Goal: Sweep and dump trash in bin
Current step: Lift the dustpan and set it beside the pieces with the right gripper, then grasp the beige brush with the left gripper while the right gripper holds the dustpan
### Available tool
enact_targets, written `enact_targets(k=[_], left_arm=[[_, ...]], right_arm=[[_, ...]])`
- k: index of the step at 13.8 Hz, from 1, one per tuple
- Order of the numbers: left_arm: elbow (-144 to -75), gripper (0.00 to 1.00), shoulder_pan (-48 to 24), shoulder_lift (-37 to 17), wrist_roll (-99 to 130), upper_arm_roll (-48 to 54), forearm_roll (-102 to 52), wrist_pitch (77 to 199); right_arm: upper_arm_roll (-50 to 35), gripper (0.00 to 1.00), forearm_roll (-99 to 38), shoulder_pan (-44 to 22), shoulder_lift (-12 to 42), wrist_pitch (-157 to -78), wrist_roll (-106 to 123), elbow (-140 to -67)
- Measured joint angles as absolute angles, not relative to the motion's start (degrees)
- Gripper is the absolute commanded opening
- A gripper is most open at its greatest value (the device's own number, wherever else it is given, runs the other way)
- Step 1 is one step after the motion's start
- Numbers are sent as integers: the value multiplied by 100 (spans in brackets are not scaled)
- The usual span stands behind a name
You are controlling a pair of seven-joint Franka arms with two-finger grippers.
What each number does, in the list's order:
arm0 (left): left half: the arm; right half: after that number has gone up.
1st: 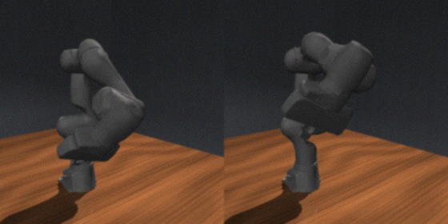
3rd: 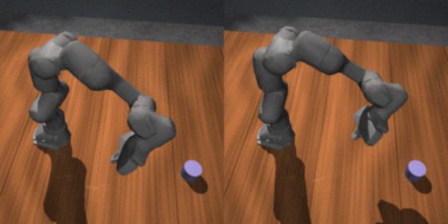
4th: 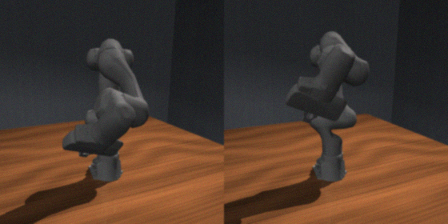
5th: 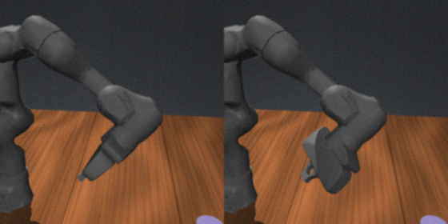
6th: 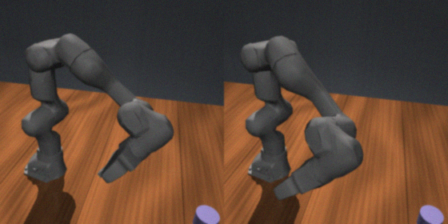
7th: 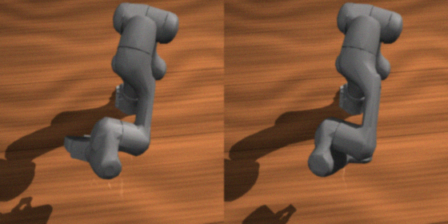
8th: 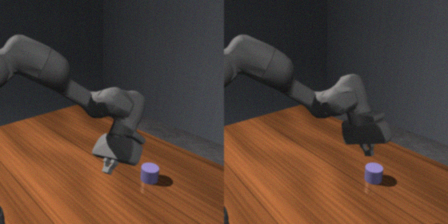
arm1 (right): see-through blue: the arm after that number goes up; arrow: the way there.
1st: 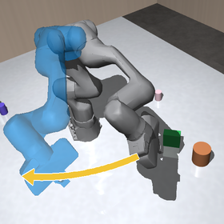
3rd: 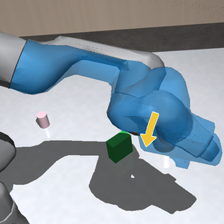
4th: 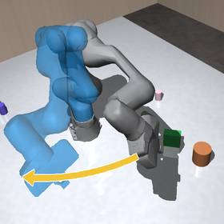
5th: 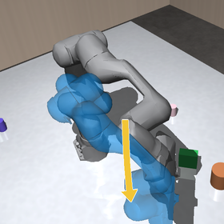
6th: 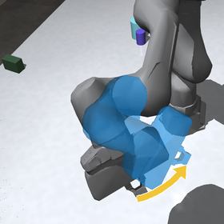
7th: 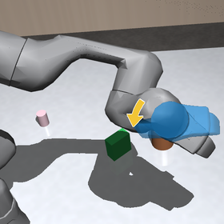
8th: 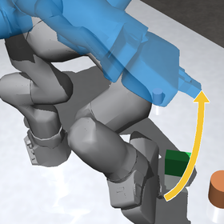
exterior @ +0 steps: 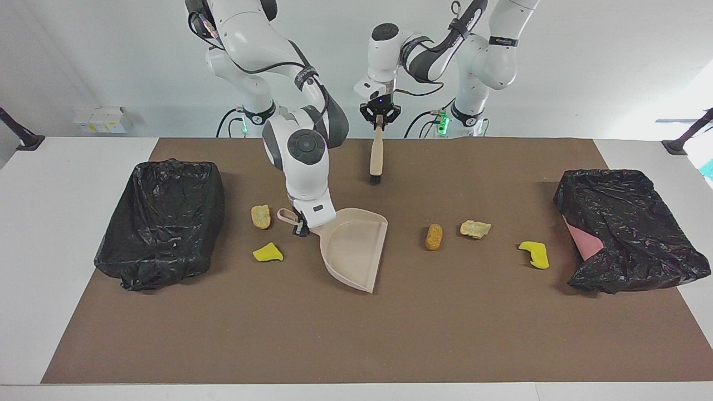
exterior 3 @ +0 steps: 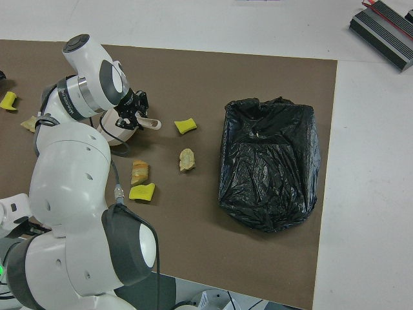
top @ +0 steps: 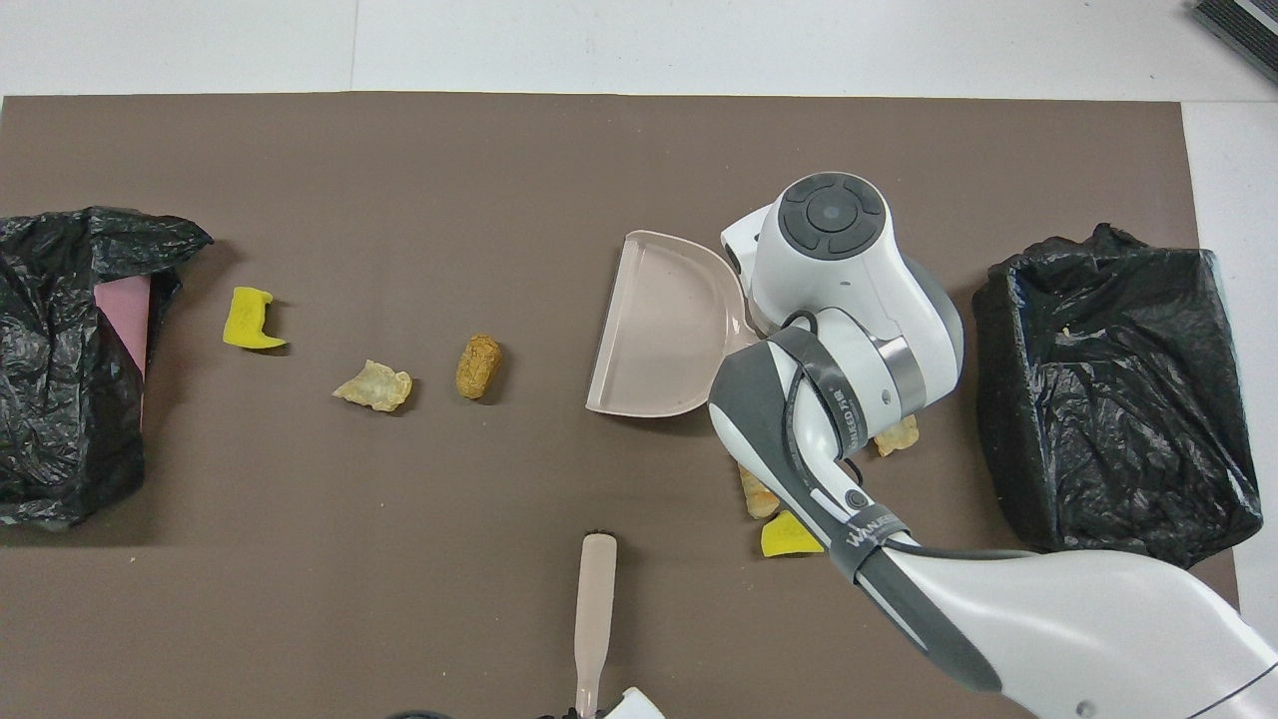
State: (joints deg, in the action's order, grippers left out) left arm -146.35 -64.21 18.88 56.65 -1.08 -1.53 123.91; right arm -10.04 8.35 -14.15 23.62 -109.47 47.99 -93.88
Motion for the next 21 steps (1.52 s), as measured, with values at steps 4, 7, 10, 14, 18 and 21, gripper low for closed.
enact_targets(k=[4,7,10,14,18,21], left_arm=[[-14168,0,-5308,1896,5704,-158,-140,11616],[-13952,0,-4399,1909,5644,-170,183,11459],[-13886,0,-3656,1906,5306,-171,570,11433],[-13878,0,-2276,1792,3536,-173,780,11631],[-13744,0,-915,1473,1761,-188,785,12185],[-13330,0,-244,959,1150,-182,785,12438]], right_arm=[[-1023,0,832,-1525,2436,-11030,4887,-9388],[-1026,0,831,-1565,2491,-11130,4887,-9389],[-1028,0,833,-1671,2560,-11148,4887,-9390],[-1029,0,837,-1727,2566,-11149,4888,-9394],[-1031,0,1008,-1850,2567,-11149,4949,-9479],[-1032,0,1051,-1870,2565,-11149,5130,-9497]])
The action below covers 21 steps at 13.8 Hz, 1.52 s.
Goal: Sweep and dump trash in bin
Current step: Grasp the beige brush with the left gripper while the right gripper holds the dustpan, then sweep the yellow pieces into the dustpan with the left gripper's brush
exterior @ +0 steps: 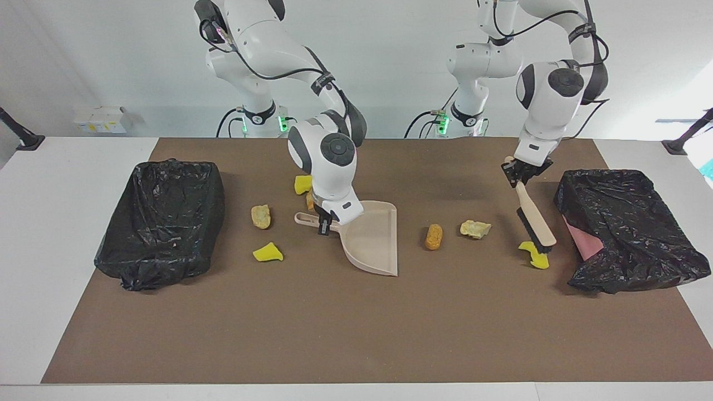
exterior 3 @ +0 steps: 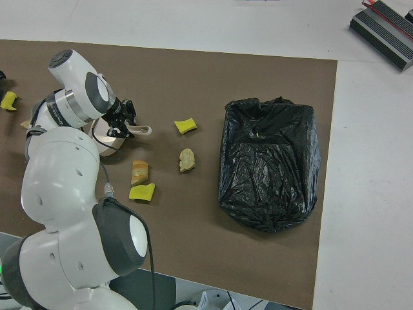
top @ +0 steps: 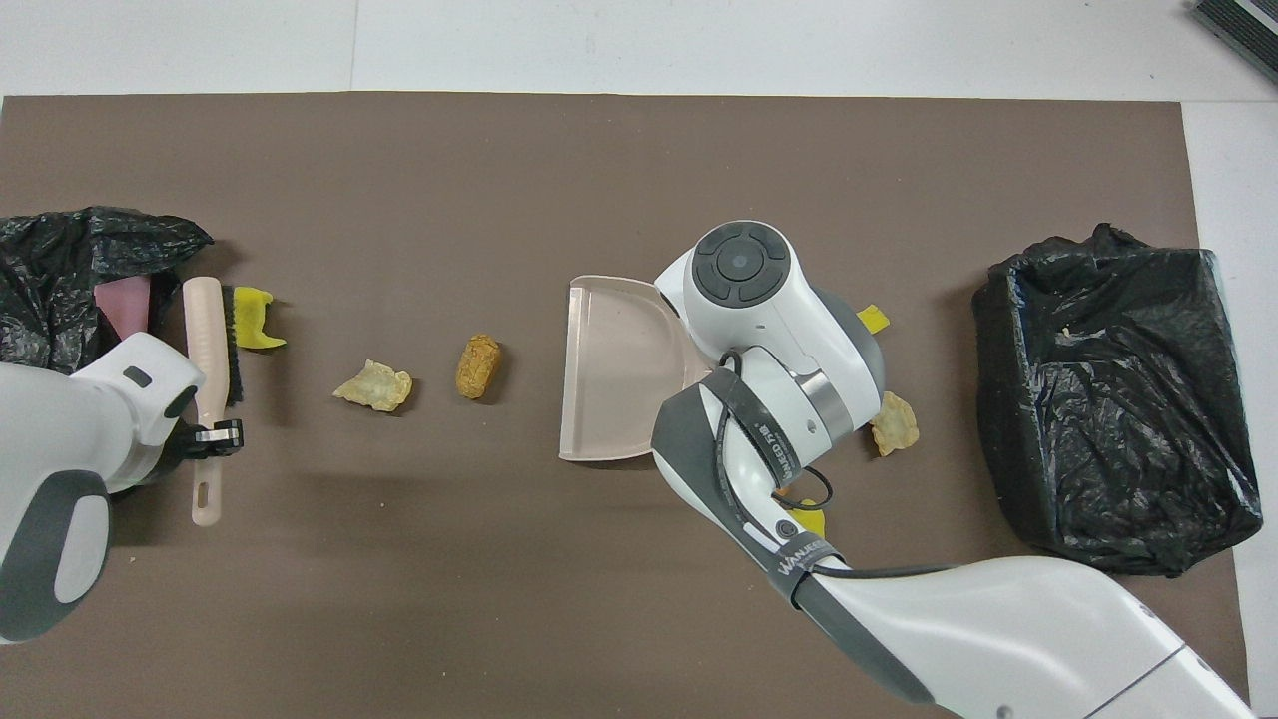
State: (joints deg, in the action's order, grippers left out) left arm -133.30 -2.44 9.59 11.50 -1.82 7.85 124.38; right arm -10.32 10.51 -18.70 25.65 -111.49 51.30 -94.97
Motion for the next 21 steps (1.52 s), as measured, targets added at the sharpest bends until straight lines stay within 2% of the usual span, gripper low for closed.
enact_targets(k=[3,6,11,17,21], left_arm=[[-13138,0,202,279,857,-182,786,12990],[-13147,0,136,79,898,-61,783,13008],[-13341,0,-884,235,1768,35,781,12990],[-13387,0,-1986,256,1797,61,735,13002],[-13388,0,-2946,233,1861,75,-16,13197]], right_arm=[[-1032,0,1071,-1888,2560,-11148,5137,-9507],[-1032,0,1072,-1893,2544,-11148,5137,-9540],[-1032,0,1072,-1894,2536,-11149,5137,-9558],[-1031,0,1072,-1893,2518,-11149,5137,-9607],[-1031,0,1072,-1888,2518,-11149,5137,-9616]])
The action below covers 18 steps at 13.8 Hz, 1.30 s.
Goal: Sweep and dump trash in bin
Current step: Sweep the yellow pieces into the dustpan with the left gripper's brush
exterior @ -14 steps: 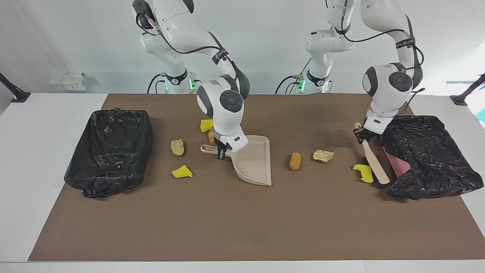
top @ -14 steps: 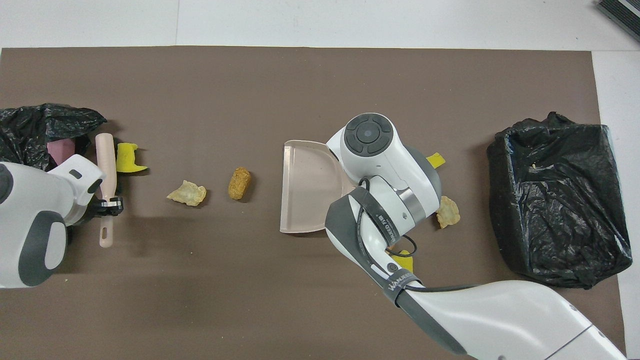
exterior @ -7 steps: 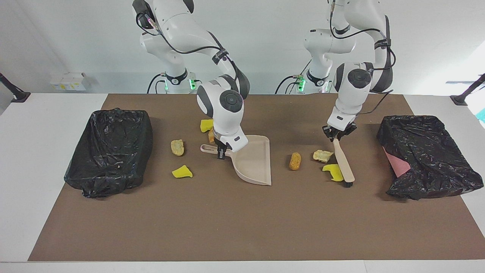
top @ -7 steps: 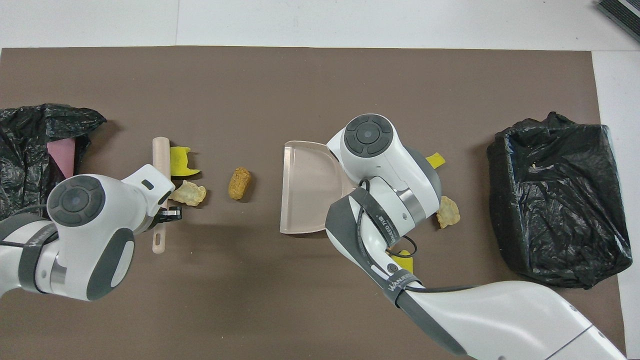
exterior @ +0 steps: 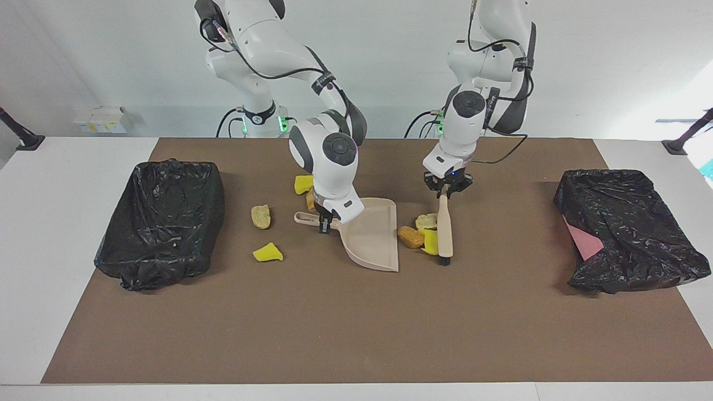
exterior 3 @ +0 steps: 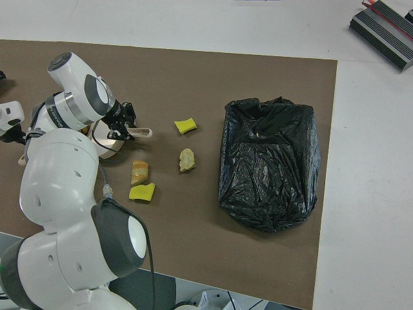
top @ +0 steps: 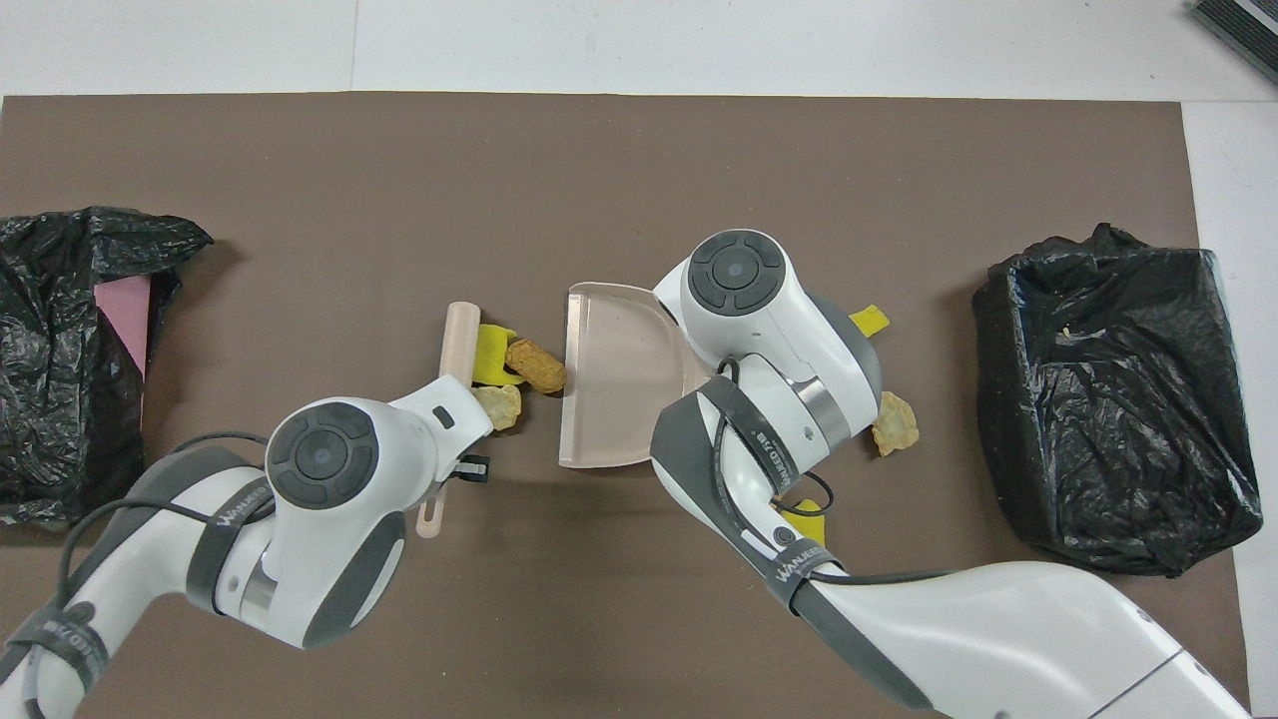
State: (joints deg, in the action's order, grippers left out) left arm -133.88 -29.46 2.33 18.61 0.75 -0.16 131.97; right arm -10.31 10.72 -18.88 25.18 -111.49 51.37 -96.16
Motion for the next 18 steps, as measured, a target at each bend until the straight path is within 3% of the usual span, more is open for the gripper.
enact_targets(k=[6,11,14,18], left_arm=[[-13236,0,-3891,20,1879,73,-1612,13767],[-13143,0,-3584,127,2006,-125,-1744,13526],[-13123,0,-3192,498,2008,-171,-1726,12805],[-13281,0,-3186,936,2684,-62,-1165,12213]], right_arm=[[-1029,0,1072,-1884,2510,-11149,5137,-9630],[-1029,0,1072,-1875,2510,-11150,5137,-9632],[-1027,0,1072,-1762,2498,-11219,5137,-9632],[-1010,0,1072,-1453,2244,-11237,5288,-9636]])
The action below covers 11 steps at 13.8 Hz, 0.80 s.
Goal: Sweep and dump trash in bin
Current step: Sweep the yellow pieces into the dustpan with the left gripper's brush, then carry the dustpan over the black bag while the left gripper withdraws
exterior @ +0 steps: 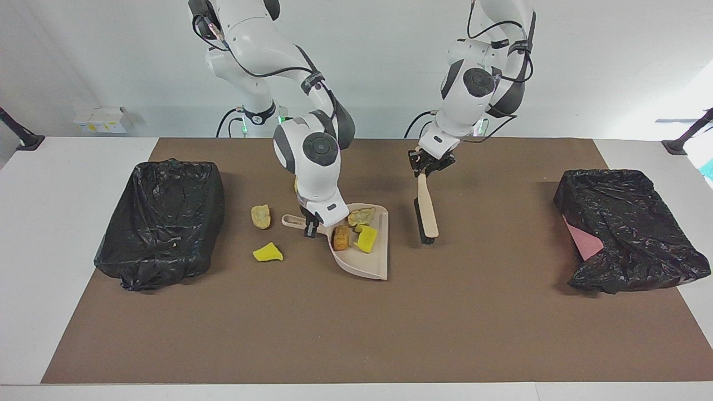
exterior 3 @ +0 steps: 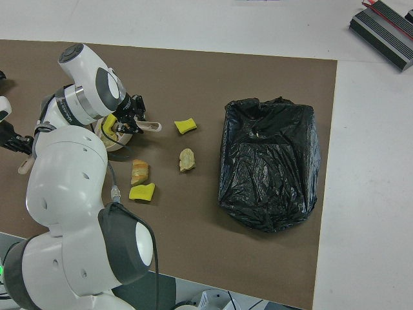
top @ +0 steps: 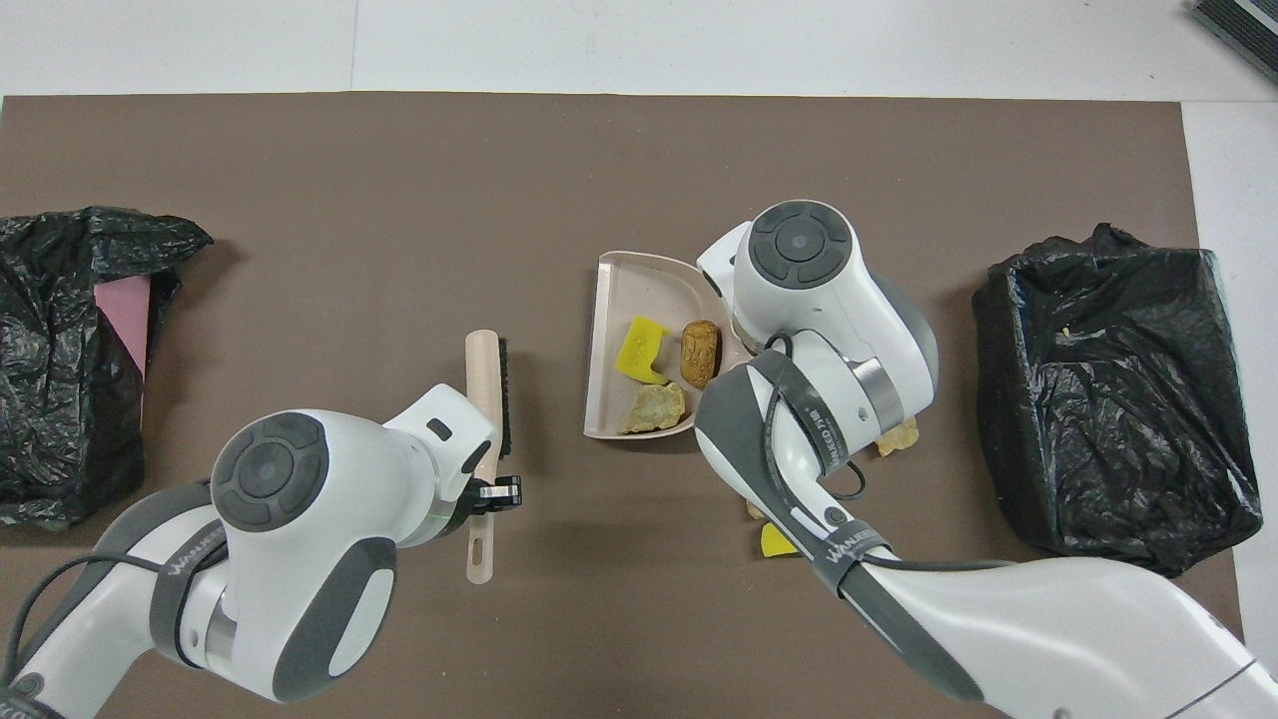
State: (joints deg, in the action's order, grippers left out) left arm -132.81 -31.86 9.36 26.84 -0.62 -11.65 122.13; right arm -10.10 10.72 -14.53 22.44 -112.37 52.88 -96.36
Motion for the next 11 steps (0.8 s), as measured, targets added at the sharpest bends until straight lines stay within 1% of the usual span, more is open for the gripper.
enact_targets(k=[2,5,7,11], left_arm=[[-13474,0,-3221,1101,3115,237,-1109,12182],[-13742,0,-3271,1339,3930,924,-1082,12183],[-13944,0,-3278,1489,4219,1408,-1076,12263],[-14650,0,-3431,1731,4827,2169,-1071,13261]], right_arm=[[-1005,0,957,-1128,1931,-11232,5873,-9652],[-996,0,456,-301,1409,-11023,7177,-9771],[-992,0,240,240,1173,-10854,7907,-9829],[-990,0,162,1238,901,-10456,9222,-9870]])
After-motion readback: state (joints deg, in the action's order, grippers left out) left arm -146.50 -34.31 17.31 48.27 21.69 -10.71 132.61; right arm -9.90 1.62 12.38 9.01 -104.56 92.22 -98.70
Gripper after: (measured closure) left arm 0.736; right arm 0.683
